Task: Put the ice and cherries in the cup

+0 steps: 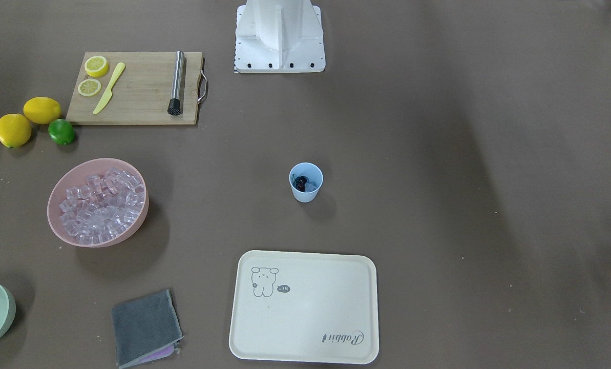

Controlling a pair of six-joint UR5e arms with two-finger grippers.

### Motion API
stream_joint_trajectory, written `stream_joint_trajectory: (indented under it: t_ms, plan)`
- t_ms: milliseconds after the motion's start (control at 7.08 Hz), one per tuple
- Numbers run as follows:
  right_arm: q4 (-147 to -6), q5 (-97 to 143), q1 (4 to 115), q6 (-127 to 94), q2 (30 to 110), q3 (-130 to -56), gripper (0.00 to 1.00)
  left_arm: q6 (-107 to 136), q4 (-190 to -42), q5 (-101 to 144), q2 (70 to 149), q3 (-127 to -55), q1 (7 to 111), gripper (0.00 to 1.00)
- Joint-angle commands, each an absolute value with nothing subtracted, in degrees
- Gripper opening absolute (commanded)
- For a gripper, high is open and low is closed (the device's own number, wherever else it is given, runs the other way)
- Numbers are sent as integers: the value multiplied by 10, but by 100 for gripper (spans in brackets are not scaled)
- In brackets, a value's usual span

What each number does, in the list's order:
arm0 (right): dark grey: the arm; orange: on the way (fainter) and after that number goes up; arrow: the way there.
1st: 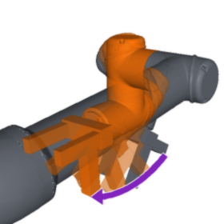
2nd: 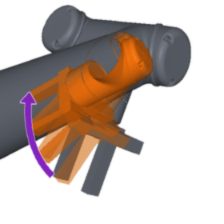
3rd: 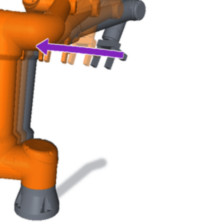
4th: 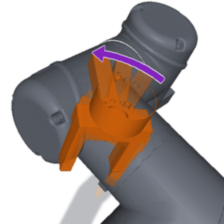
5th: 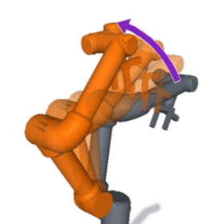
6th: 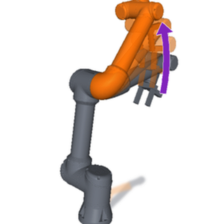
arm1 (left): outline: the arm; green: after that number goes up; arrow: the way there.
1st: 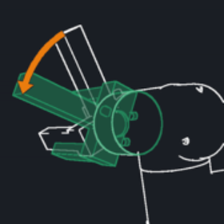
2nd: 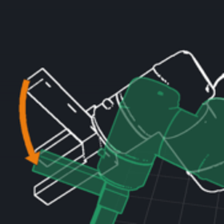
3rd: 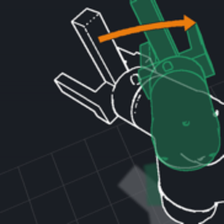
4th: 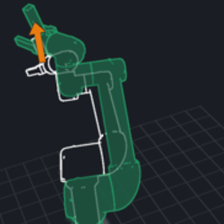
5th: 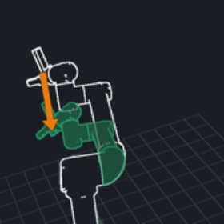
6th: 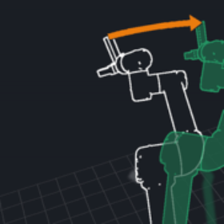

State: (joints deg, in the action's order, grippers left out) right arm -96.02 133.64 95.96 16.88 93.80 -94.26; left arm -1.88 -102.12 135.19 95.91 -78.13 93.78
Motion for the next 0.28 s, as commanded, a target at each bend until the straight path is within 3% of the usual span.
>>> stream_joint_trajectory:
  t_ms: [0,141]
  plan:
    - [-960,1335,960,169,941,-942,100,-24,-1020,1353,959,-782,938,98]
    - [-960,1335,960,169,941,-942,100,-24,-1020,1354,959,-781,938,98]
